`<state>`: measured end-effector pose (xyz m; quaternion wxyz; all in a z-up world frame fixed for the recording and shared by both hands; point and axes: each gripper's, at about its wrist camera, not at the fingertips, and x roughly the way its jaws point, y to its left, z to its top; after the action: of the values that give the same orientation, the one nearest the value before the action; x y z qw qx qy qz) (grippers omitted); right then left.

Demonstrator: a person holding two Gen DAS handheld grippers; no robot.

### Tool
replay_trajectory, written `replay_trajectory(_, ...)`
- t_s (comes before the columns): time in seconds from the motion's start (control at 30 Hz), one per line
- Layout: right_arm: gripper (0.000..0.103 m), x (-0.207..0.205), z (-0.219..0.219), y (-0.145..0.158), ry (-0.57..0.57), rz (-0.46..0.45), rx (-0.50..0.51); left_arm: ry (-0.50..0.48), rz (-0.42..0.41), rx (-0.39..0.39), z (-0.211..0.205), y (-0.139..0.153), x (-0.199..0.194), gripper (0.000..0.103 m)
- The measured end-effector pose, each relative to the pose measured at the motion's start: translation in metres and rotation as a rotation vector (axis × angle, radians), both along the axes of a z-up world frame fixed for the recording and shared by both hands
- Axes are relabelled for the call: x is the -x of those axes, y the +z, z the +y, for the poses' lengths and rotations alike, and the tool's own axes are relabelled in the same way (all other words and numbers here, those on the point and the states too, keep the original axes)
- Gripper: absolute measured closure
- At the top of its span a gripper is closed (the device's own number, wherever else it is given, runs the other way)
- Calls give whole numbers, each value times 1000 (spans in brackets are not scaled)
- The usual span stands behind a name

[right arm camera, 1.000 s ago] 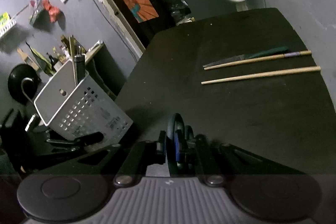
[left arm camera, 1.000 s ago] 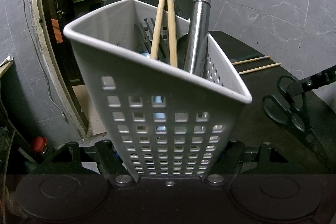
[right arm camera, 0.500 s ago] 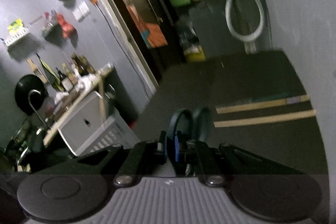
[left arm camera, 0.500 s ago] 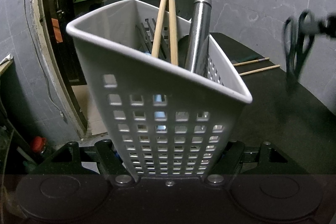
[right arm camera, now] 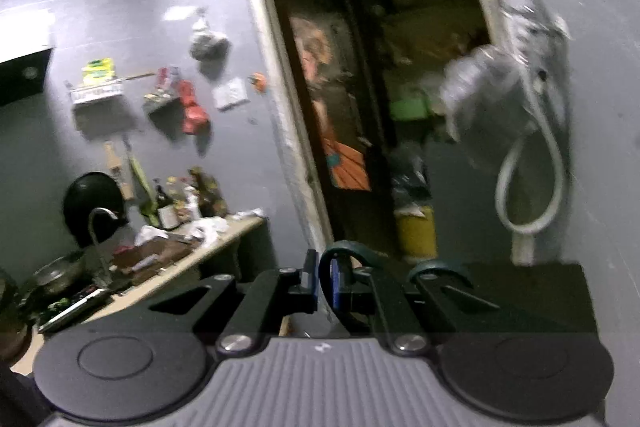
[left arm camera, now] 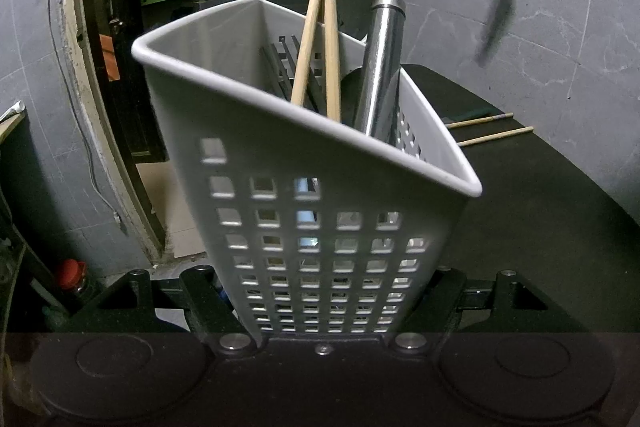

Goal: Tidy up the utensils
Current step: 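Carry the scissors with the right tool up over the caddy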

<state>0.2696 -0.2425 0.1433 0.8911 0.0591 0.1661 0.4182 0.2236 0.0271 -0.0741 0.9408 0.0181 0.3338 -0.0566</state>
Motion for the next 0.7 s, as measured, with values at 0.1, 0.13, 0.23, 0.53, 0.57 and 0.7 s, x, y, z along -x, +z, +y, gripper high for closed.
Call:
replay_trajectory(0.1, 95, 4, 20, 15, 59, -40, -32, 1, 0, 0, 0, 0, 0, 27)
replay_trajectory(0.13, 95, 5, 27, 18, 78, -50, -41, 1, 0, 0, 0, 0, 0, 27)
replay_trajectory(0.23, 94, 8, 44, 27, 141, -74, -66, 3, 0, 3, 0, 0, 0, 27)
replay_trajectory(0.53, 94, 7, 89, 11, 231, -31, -24, 3, -1, 3, 0, -1, 1, 27)
replay_trajectory(0.57, 94, 6, 93, 6, 236, -16, -14, 3, -1, 3, 0, -1, 1, 27)
replay_trajectory(0.7, 94, 4, 106, -11, 255, 39, 17, 2, -1, 4, 0, -1, 1, 27)
